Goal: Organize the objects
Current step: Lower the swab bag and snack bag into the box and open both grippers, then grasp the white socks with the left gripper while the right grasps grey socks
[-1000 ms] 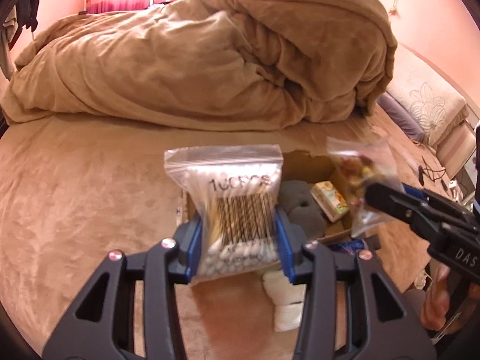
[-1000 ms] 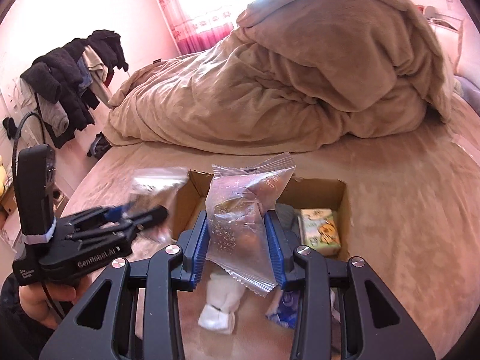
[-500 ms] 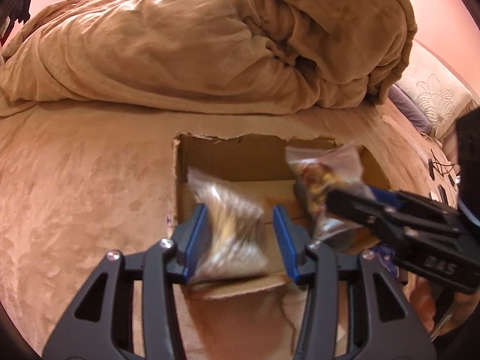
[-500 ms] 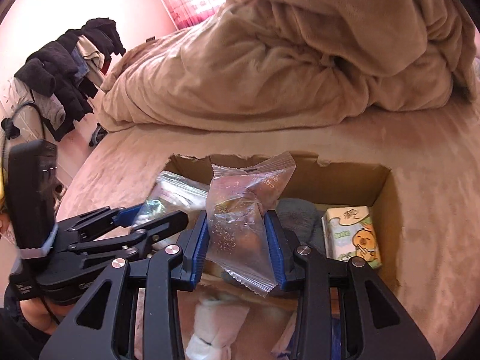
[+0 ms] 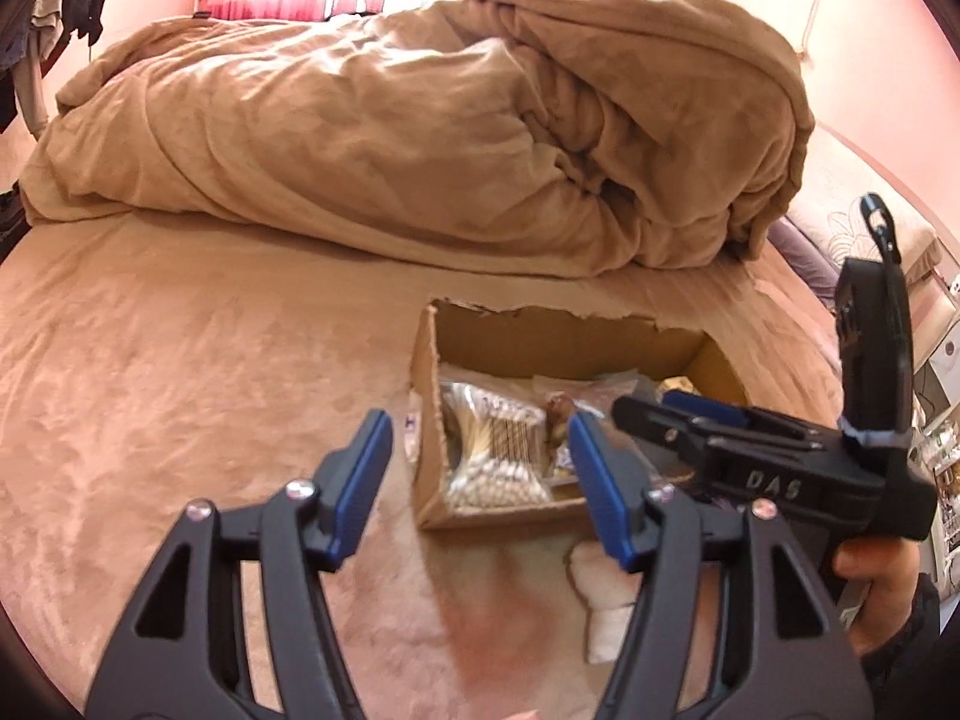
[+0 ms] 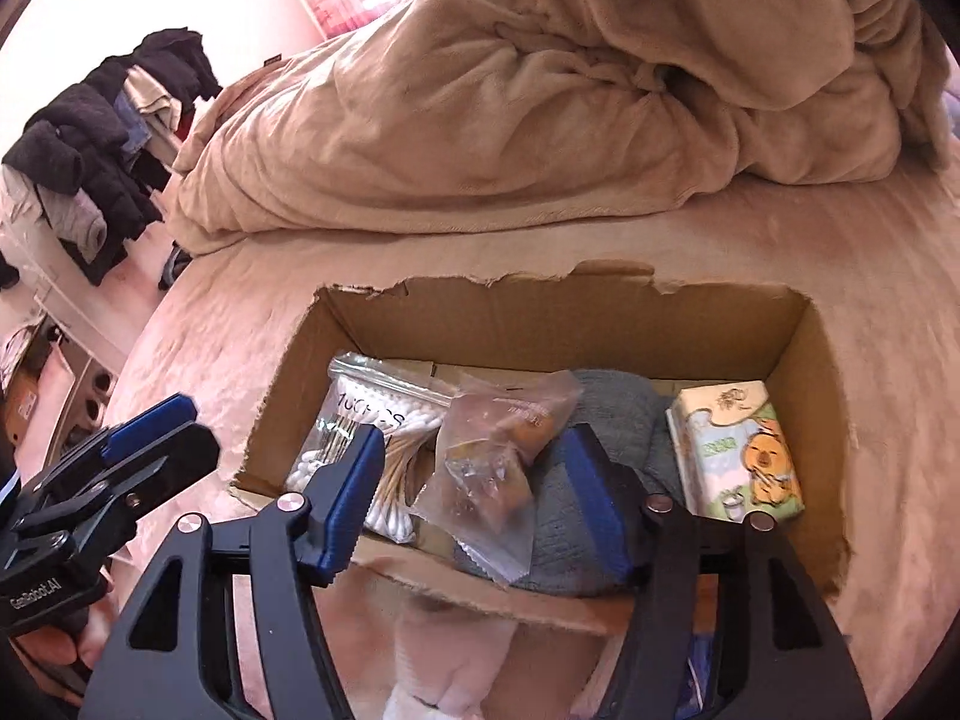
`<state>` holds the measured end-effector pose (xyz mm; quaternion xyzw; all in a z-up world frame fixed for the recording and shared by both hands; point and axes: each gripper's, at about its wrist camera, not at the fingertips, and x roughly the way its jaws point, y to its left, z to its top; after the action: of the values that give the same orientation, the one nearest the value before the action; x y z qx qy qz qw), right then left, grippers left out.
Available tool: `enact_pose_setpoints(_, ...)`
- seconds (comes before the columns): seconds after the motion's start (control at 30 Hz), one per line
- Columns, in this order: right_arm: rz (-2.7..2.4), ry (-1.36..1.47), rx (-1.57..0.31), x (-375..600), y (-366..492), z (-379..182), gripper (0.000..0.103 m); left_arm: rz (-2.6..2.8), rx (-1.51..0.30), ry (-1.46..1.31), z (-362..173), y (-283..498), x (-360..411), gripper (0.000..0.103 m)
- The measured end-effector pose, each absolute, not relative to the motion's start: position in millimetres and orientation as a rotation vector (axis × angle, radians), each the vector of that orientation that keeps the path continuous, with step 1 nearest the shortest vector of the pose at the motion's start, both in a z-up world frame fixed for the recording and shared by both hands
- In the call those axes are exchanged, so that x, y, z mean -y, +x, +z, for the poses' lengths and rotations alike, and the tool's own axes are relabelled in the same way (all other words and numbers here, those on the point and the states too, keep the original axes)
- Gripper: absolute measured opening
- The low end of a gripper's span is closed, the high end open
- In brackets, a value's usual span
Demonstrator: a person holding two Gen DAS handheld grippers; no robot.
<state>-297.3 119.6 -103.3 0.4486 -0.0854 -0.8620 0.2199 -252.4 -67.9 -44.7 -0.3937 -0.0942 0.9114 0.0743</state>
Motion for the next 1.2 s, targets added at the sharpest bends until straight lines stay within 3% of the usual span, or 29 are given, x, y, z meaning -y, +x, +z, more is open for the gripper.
enact_pose_setpoints(0.6, -2.631, 1.095, 0.106, -181.4, -191.9, -24.0, 0.066, 2.751, 0.281, -1.106, 2.6, -172.2, 37.0, 0.063)
enact_pose_setpoints(1.2, -2.649, 1.14, 0.083, -237.2, -156.5, -54.4, 0.066, 2.706, 0.236, -1.244, -38.3, -143.0, -9.3, 0.063)
